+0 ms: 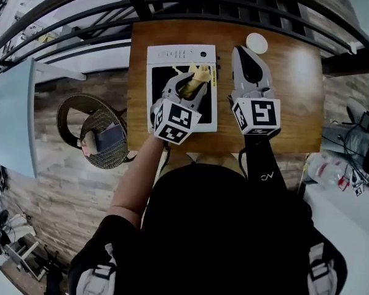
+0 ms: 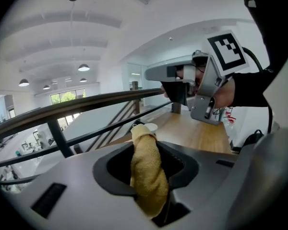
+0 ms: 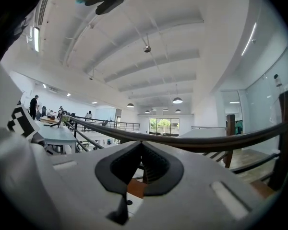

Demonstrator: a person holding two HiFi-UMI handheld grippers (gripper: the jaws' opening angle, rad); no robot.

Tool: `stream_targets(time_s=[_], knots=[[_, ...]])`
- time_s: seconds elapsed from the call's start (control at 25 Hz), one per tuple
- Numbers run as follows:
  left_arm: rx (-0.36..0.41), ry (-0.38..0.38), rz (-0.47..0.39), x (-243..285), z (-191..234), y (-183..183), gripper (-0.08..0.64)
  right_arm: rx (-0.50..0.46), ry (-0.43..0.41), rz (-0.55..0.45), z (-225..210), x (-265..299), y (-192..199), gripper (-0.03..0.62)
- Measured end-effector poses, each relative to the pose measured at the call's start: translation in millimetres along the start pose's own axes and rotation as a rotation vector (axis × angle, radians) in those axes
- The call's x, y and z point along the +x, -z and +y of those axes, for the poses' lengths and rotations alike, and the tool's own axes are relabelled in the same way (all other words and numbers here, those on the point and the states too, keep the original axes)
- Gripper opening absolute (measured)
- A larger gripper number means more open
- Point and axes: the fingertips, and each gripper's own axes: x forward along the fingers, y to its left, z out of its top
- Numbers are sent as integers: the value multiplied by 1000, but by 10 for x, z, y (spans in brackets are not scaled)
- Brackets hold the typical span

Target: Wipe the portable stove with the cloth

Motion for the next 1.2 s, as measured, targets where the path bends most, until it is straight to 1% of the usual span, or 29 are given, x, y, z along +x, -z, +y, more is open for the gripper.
stream_targets(time_s=[0.12, 0.24, 0.28, 0.36, 0.4, 0.48, 0.6, 0.76, 0.92, 1.04, 1.12, 1.2], knots=[[33, 110, 11, 171, -455, 9, 127, 4, 26, 8, -96, -90, 39, 2], [47, 184, 73, 304, -760, 273, 127, 4, 32, 17, -126, -131, 78, 2], [46, 199, 104, 343, -813, 403, 127, 4, 33, 20, -133, -137, 89, 1], [42, 201, 153, 363, -838, 606, 127, 6, 34, 24, -149, -147, 104, 2], [32, 194, 157, 338, -814, 642, 127, 7, 33, 26, -149, -147, 106, 2], [6, 176, 138, 245, -723, 630, 127, 10, 26, 31, -136, -135, 114, 2], [-17, 114, 132, 56, -467, 690, 127, 18, 11, 46, -72, -87, 148, 1], [-101, -18, 159, -298, 55, 942, 127, 16, -38, 48, 104, 41, 151, 1], [-184, -156, 205, -711, 551, 1299, 127, 18, -85, 42, 290, 172, 131, 2], [-236, -245, 245, -993, 828, 1600, 127, 22, -108, 39, 393, 249, 164, 2], [-274, -288, 270, -1146, 929, 1729, 127, 33, -115, 39, 419, 270, 175, 2], [-300, -295, 271, -1216, 946, 1756, 127, 40, -113, 42, 423, 271, 190, 2]])
